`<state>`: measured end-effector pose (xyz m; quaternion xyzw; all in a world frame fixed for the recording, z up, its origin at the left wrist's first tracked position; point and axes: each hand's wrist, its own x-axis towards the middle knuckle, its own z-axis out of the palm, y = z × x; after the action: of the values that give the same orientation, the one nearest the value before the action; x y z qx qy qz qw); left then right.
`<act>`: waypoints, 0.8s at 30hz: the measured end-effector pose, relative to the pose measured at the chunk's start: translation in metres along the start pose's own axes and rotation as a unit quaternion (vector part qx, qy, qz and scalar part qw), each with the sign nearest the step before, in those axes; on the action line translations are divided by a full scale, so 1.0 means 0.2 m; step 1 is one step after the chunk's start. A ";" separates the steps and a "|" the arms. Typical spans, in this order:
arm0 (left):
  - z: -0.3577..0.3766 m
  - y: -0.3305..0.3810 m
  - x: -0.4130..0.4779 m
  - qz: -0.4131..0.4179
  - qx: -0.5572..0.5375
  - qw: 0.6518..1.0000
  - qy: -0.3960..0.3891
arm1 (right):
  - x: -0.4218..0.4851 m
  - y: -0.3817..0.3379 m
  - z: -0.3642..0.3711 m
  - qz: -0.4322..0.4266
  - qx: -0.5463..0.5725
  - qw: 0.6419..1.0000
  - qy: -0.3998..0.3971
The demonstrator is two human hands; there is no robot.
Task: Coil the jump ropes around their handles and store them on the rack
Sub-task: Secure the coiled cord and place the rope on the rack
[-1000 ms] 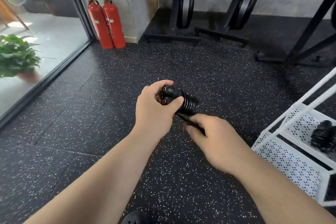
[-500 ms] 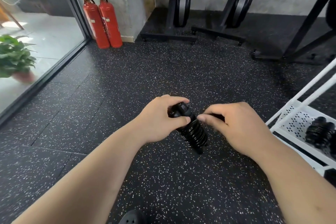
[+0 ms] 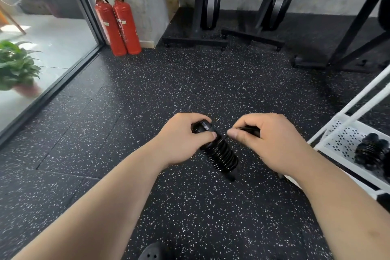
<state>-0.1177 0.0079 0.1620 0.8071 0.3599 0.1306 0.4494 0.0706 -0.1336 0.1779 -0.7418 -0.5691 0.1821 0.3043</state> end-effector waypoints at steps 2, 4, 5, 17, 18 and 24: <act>-0.01 0.02 -0.01 0.001 -0.020 1.000 -0.008 | 0.01 0.01 0.00 0.004 0.018 1.000 -0.008; -0.01 0.03 -0.01 0.007 -0.026 0.999 -0.023 | 0.02 0.01 0.00 0.006 0.032 0.999 -0.012; -0.02 0.03 -0.02 0.014 -0.028 0.999 -0.031 | 0.02 0.02 0.00 0.008 0.034 0.999 -0.015; -0.05 0.03 -0.02 0.036 -0.165 0.985 -0.020 | 0.01 0.00 -0.03 0.045 0.145 0.988 0.030; -0.05 0.02 -0.01 0.031 -0.192 0.981 -0.021 | 0.01 -0.01 -0.04 0.040 0.164 0.985 0.047; 0.04 0.08 -0.05 0.011 -0.374 0.927 -0.010 | 0.00 -0.07 -0.03 0.047 0.315 0.947 0.052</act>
<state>-0.1130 -0.0095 0.1705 0.5855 0.2712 0.2525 0.7210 0.0644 -0.1326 0.1906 -0.6428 -0.4308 0.3269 0.5425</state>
